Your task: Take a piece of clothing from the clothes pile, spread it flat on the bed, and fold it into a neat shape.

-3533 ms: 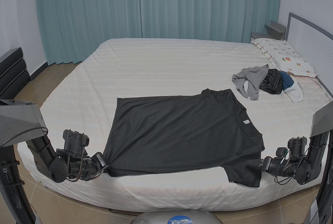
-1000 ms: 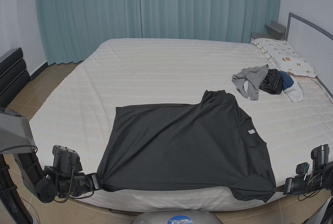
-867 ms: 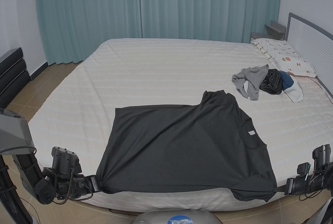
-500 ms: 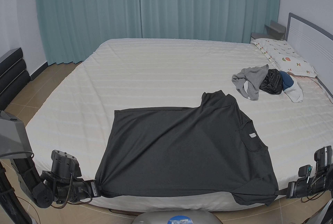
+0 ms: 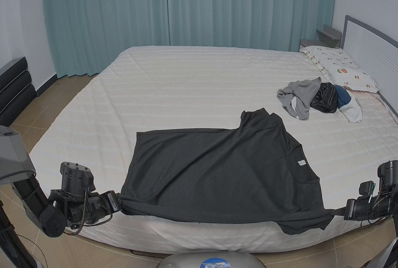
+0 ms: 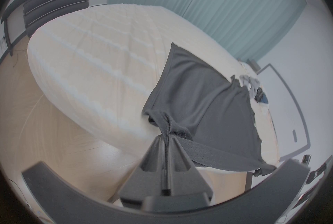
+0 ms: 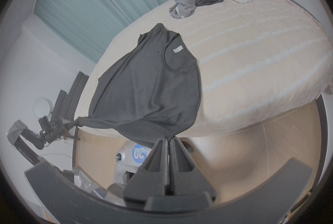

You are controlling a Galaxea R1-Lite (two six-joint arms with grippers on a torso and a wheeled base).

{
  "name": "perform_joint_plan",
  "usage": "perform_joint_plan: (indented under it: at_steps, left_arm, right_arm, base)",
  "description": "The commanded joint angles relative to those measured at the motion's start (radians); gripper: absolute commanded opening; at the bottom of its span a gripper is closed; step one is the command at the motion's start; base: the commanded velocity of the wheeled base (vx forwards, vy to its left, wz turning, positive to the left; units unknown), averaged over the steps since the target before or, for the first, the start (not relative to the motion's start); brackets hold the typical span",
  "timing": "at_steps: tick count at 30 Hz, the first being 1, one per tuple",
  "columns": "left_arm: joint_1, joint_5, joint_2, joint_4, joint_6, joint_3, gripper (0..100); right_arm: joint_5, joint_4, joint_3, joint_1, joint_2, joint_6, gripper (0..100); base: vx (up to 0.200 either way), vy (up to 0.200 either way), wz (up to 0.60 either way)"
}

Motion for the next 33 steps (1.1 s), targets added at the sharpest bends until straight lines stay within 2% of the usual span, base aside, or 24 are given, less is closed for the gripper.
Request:
perform_joint_plan:
  at_steps: [1, 4, 7, 13, 20, 33]
  left_arm:
    - [0.006, 0.003, -0.008, 0.001, -0.045, -0.082, 0]
    - [0.006, 0.003, 0.013, 0.003, -0.102, -0.128, 0]
    - [0.006, 0.003, 0.035, 0.024, -0.142, -0.168, 0]
    - [0.034, 0.003, 0.045, 0.133, -0.212, -0.278, 0]
    - [0.049, 0.005, 0.033, 0.193, -0.217, -0.311, 0]
    - [0.044, 0.002, -0.062, 0.319, -0.217, -0.272, 0]
  right_arm:
    - [0.003, 0.003, -0.1, 0.027, 0.018, 0.082, 0]
    - [-0.004, 0.0, -0.162, 0.056, 0.061, 0.128, 0]
    - [-0.004, -0.002, -0.212, 0.07, 0.113, 0.139, 0]
    - [-0.007, -0.002, -0.341, 0.073, 0.217, 0.211, 0]
    - [-0.007, 0.001, -0.404, 0.075, 0.224, 0.245, 0]
    - [-0.003, -0.002, -0.347, 0.067, 0.127, 0.277, 0]
  base:
    - [0.0, 0.0, 0.0]
    - [0.0, 0.0, 0.0]
    - [0.0, 0.0, 0.0]
    - [0.0, 0.0, 0.0]
    - [0.0, 0.0, 0.0]
    - [0.0, 0.0, 0.0]
